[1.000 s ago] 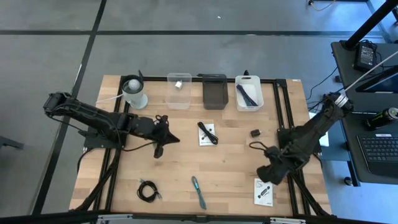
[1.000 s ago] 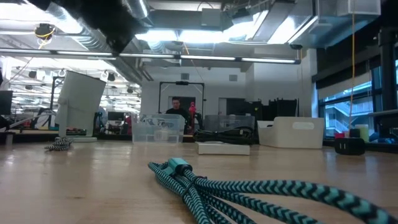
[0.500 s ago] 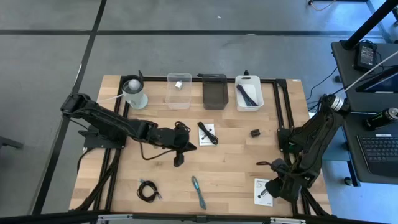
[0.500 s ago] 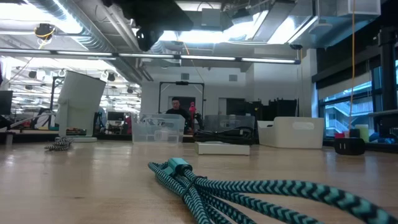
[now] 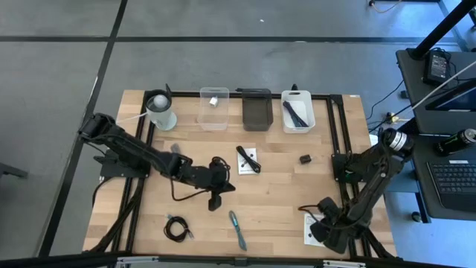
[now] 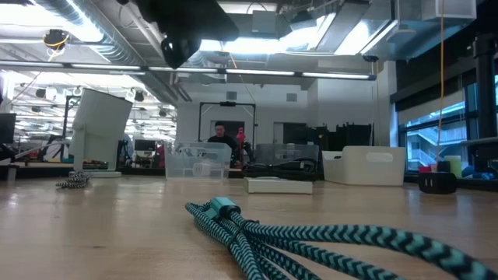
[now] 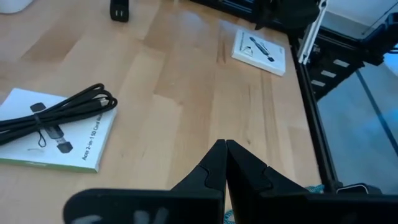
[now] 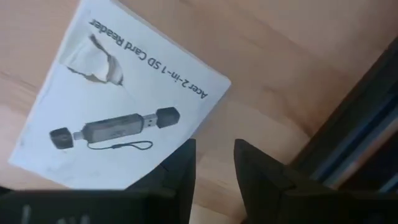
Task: Pick and place items into bin
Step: Put the bottom white card reader box into the black bin
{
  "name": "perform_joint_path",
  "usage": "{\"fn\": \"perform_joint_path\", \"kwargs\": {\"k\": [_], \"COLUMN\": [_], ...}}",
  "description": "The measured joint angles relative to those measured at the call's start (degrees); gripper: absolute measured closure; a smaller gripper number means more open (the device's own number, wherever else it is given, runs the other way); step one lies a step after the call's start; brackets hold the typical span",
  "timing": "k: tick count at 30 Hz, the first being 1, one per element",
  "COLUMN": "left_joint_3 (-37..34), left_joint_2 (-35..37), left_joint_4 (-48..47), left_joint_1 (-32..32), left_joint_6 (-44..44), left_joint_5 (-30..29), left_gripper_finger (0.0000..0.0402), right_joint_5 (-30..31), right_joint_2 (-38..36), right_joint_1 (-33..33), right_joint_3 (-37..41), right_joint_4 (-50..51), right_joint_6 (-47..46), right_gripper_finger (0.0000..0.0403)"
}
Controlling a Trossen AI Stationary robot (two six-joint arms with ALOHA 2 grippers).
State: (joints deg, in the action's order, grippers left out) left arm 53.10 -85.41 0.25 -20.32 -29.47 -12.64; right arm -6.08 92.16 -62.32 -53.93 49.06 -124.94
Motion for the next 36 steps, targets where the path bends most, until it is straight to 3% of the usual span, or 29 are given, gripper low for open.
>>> {"fn": "perform_joint_path", "kwargs": {"k": [4, 12, 20, 24, 30, 36], "left_joint_3": [0.0, 0.0, 0.0, 0.0, 0.0, 0.0], "left_joint_2": [0.0, 0.0, 0.0, 0.0, 0.0, 0.0], "left_joint_4": [0.0, -0.3, -0.5, -0.5, -0.3, 0.3], "left_joint_1": [-0.4, 0.2, 1.1, 1.9, 3.1, 3.6], "left_joint_6": [0.1, 5.5, 9.0, 9.7, 9.7, 8.1], "left_joint_5": [-1.0, -1.2, -1.4, -1.3, -1.2, -1.3], "left_gripper_finger": [0.0400, 0.0400, 0.0400, 0.0400, 0.0400, 0.0400], "right_joint_5": [1.4, 1.6, 1.5, 2.3, 8.5, 9.3], "right_joint_2": [-0.4, 0.3, 4.9, 6.7, 6.7, 5.8], "right_joint_1": [0.8, 2.3, 3.9, 6.3, 11.5, 16.1], "right_joint_3": [0.0, 0.0, -0.2, -0.4, -0.4, -0.1], "right_joint_4": [-0.3, -4.6, -9.6, -11.3, -10.6, -10.2], "right_joint_6": [-0.8, 12.5, 16.0, 17.2, 22.4, 28.3], "right_gripper_finger": [0.0290, 0.0290, 0.0290, 0.0290, 0.0290, 0.0290]}}
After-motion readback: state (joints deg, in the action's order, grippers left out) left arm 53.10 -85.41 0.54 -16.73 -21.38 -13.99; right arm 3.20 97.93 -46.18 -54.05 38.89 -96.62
